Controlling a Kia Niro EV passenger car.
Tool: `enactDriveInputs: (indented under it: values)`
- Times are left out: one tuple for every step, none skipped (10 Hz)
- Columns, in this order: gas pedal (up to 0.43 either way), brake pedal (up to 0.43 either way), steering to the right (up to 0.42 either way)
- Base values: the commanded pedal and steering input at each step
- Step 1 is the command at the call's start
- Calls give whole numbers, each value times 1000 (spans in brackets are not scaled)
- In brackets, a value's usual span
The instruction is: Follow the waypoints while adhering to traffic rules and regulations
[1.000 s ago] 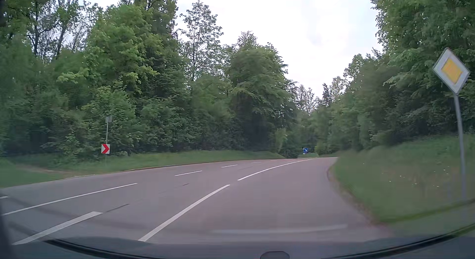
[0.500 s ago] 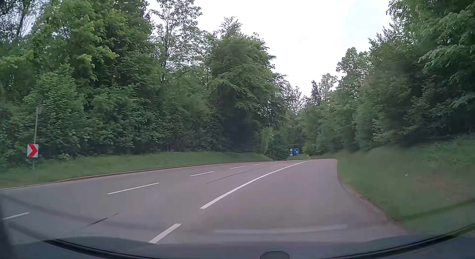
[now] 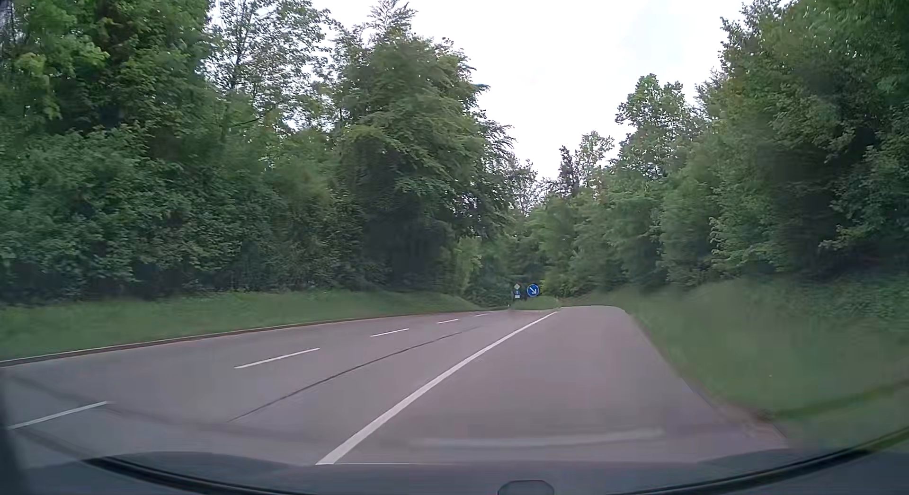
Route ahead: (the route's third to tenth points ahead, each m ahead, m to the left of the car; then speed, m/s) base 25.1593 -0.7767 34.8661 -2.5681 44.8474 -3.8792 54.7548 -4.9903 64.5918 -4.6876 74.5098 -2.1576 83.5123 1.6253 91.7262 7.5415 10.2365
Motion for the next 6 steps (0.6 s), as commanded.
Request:
enactDriveInputs:
  values:
    - [130, 0, 83]
    - [130, 0, 83]
    - [130, 0, 83]
    - [130, 0, 83]
    - [130, 0, 83]
    - [130, 0, 83]
